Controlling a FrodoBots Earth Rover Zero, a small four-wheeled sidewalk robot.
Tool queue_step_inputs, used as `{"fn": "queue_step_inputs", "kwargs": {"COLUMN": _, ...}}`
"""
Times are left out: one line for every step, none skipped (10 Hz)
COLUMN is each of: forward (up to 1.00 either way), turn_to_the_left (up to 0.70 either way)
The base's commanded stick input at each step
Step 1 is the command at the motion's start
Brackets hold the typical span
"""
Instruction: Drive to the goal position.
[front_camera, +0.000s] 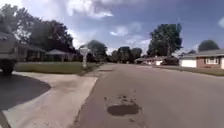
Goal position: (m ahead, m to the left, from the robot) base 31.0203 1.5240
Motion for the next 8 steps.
{"fn": "queue_step_inputs", "kwargs": {"forward": 1.0, "turn_to_the_left": 0.0}}
{"fn": "queue_step_inputs", "kwargs": {"forward": 1.0, "turn_to_the_left": 0.0}}
{"fn": "queue_step_inputs", "kwargs": {"forward": 1.0, "turn_to_the_left": 0.0}}
{"fn": "queue_step_inputs", "kwargs": {"forward": 1.0, "turn_to_the_left": 0.0}}
{"fn": "queue_step_inputs", "kwargs": {"forward": 1.0, "turn_to_the_left": 0.0}}
{"fn": "queue_step_inputs", "kwargs": {"forward": 1.0, "turn_to_the_left": 0.0}}
{"fn": "queue_step_inputs", "kwargs": {"forward": 1.0, "turn_to_the_left": 0.0}}
{"fn": "queue_step_inputs", "kwargs": {"forward": 1.0, "turn_to_the_left": 0.0}}
